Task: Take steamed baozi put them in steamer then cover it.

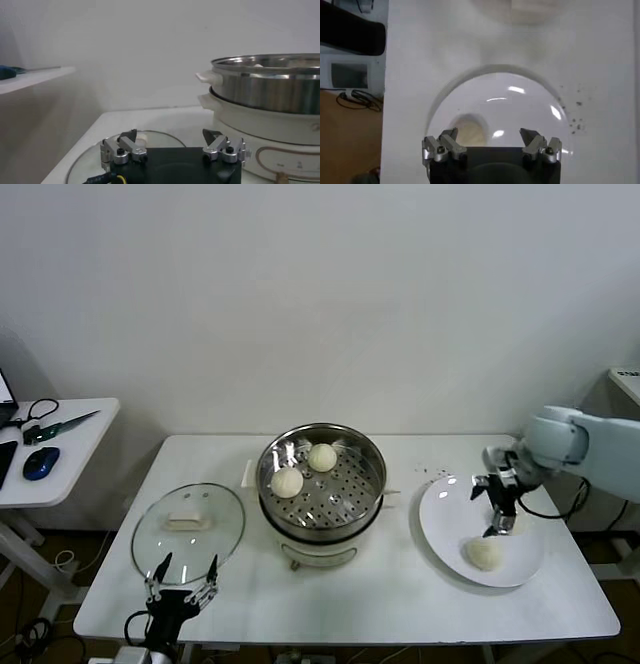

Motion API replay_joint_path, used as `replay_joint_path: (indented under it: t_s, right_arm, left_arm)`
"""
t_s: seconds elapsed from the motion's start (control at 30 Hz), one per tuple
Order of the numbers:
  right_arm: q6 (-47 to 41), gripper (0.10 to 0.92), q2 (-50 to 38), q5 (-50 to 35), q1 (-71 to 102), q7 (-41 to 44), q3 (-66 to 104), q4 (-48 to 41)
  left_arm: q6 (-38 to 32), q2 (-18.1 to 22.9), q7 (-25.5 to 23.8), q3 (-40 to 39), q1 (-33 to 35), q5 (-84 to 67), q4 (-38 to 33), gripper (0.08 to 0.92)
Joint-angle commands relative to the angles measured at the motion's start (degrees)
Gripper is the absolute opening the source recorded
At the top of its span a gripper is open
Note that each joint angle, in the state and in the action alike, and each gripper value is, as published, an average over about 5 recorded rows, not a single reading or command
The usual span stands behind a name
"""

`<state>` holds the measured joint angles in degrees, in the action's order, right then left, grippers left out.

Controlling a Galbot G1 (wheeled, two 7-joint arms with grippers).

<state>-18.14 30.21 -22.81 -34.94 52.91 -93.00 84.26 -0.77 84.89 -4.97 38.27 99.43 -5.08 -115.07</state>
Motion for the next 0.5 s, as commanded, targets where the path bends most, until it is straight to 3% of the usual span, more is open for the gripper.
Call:
replay_joint_path:
  t_s: [0.03,0.5]
  right_arm:
    - [-0.4,0.823,-5.0,7.01,16.56,-1.11,11.82,-1.09]
    - [-0.79,0.823,-1.34,9.54,23.36,-3.85,17.29,-5.71]
  left_arm:
    - [-0.07,0.04,-0.02,0.01,0.08,0.19,0.12,0.823]
    - [-0.35,0.0,-0.04,-0.19,0.67,0.54,0.39,0.823]
